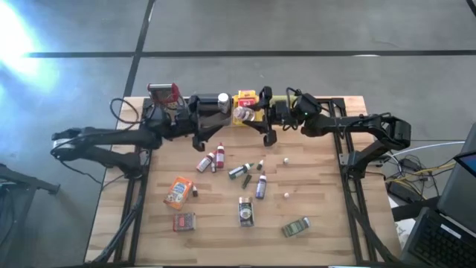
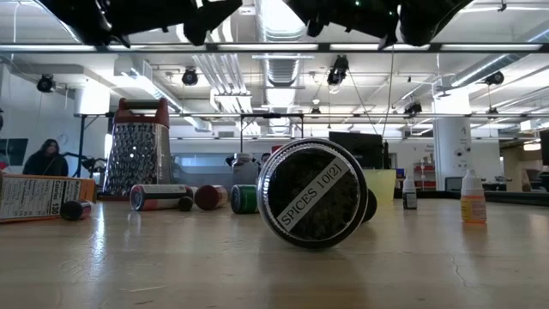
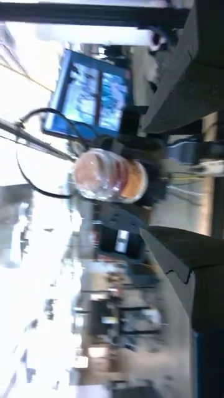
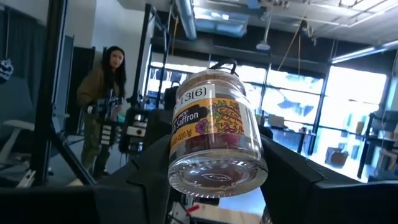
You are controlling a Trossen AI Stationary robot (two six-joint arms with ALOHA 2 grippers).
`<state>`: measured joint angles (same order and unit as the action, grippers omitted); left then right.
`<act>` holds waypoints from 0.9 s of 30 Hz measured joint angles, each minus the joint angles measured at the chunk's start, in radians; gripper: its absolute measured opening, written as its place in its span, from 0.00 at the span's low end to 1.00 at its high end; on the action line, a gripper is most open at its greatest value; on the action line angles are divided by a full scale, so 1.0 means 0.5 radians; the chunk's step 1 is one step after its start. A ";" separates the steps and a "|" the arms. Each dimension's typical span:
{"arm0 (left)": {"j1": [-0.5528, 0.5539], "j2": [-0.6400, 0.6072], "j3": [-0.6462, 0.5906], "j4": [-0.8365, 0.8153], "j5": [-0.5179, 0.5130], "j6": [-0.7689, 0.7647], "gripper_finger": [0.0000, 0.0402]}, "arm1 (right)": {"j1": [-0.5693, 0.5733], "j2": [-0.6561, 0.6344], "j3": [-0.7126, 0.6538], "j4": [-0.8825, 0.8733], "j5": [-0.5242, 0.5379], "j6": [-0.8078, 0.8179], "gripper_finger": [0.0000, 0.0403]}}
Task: Pick & Place Kitchen Items
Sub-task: Put the brown seasoning bottle into the black bin
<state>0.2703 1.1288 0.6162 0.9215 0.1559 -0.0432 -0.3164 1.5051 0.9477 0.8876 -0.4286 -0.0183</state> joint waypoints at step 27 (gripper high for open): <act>0.002 0.064 0.910 -1.758 0.135 0.371 0.64 | 0.001 0.000 0.050 -0.480 -0.047 -0.024 0.47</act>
<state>0.2710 1.1606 1.0711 0.0426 0.2235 0.1424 -0.3161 1.5051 0.9726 0.6476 -0.4519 -0.0302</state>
